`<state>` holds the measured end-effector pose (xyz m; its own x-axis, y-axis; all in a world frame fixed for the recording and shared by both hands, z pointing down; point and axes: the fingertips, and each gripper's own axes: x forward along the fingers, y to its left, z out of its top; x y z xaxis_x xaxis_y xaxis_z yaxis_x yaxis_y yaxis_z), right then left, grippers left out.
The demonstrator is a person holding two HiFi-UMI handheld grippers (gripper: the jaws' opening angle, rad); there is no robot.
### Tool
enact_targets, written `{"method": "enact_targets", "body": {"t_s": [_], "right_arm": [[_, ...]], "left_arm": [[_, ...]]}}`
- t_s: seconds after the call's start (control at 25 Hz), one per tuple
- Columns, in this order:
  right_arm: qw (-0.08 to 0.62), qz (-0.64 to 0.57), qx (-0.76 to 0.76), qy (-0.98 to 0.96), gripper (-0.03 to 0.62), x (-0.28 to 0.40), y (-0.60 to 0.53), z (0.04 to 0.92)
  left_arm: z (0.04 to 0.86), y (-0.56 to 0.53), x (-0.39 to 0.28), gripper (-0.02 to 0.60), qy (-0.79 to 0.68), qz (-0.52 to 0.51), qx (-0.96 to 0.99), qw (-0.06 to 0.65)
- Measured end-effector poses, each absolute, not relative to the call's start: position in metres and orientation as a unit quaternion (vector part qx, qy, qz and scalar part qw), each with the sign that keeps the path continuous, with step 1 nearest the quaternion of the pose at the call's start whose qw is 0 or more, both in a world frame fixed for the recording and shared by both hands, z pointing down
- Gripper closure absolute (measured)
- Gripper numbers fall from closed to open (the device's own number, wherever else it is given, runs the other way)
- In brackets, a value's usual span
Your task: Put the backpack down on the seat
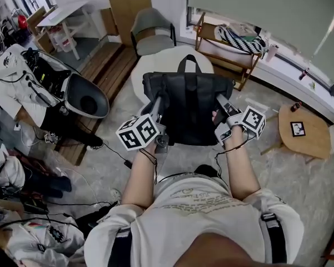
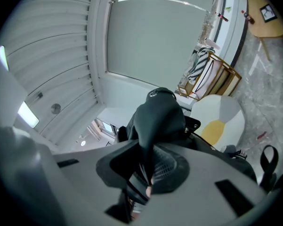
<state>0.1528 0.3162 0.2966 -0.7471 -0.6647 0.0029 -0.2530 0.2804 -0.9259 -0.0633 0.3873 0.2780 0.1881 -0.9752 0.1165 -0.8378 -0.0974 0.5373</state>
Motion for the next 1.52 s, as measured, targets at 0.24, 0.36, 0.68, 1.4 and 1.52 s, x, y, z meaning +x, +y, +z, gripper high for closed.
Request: {"method": "enact_targets", "body": {"t_s": [0.24,0.36,0.68,1.4,1.52], "right_arm": [[0.185,-0.528,-0.306,0.77,0.531,0.129,0.303,0.307],[0.183,-0.525,-0.303,0.774,0.53,0.118,0.289,0.308],[0.188,-0.532,-0.298,0.77,0.53,0.11,0.283,0.313],[0.165,-0.554,-0.279,0.767,0.53,0.083,0.075,0.321],[0.162,-0.556,-0.274,0.768,0.53,0.089,0.033,0.324]], "left_arm": [[0.293,0.372,-0.087,0.543,-0.617,-0.137,0.727,0.267],[0.296,0.361,-0.098,0.543,-0.619,-0.138,0.724,0.27],[0.294,0.357,-0.105,0.543,-0.621,-0.132,0.725,0.266],[0.3,0.155,-0.129,0.543,-0.642,-0.116,0.704,0.279],[0.302,0.114,-0.122,0.543,-0.644,-0.117,0.701,0.282]]}}
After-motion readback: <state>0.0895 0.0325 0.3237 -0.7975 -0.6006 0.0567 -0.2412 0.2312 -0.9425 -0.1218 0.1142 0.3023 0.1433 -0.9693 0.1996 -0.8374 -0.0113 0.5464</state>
